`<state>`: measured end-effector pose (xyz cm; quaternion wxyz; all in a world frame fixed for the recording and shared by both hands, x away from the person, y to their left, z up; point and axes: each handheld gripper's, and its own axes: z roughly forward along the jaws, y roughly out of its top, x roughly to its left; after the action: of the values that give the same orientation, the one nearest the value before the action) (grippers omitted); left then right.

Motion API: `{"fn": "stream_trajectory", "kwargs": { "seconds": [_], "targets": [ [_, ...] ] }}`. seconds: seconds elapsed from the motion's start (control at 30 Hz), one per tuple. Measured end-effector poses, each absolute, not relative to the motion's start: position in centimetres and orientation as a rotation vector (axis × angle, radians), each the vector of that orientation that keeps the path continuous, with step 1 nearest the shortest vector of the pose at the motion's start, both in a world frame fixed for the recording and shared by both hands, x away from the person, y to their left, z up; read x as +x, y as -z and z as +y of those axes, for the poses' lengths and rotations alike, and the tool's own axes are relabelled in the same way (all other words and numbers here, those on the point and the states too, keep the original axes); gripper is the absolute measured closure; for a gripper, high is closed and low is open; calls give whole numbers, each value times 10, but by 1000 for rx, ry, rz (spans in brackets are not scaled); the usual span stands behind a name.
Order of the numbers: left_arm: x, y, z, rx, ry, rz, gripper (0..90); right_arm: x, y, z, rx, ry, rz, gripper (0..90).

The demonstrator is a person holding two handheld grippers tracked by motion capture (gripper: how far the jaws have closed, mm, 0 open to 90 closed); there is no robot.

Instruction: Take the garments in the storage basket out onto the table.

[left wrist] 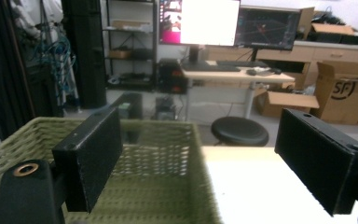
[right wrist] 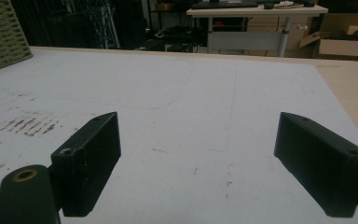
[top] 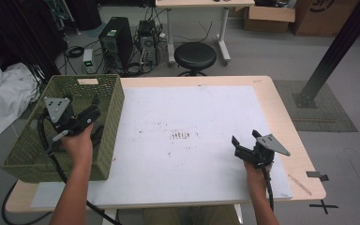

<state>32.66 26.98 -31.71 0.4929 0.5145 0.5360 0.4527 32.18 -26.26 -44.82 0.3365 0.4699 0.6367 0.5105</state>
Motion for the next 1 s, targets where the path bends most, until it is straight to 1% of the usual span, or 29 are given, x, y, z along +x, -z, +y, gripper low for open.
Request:
{"fn": "stream_trajectory", "kwargs": {
  "seconds": [0.13, 0.43, 0.63, 0.73, 0.87, 0.9, 1.0],
  "targets": [
    [328, 325, 283, 1229, -1082, 1336, 155, 322, 448, -262, 1226, -1328, 1662, 144],
    [337, 343, 307, 1233, -1058, 1481, 156, 321, 448, -264, 1229, -1340, 1648, 144],
    [346, 348, 315, 1293, -1039, 1609, 156, 321, 448, -263, 1227, -1339, 1648, 144],
    [352, 352, 319, 1317, -1008, 1676, 157, 321, 448, -263, 1227, -1338, 1648, 144],
    [362, 362, 326, 1359, -909, 1810, 157, 322, 448, -263, 1227, -1335, 1652, 144],
    [364, 364, 327, 1366, -886, 1826, 157, 322, 448, -263, 1227, -1334, 1651, 144],
    [368, 367, 328, 1381, -873, 1856, 158, 322, 448, -263, 1228, -1334, 1651, 144]
  ]
}}
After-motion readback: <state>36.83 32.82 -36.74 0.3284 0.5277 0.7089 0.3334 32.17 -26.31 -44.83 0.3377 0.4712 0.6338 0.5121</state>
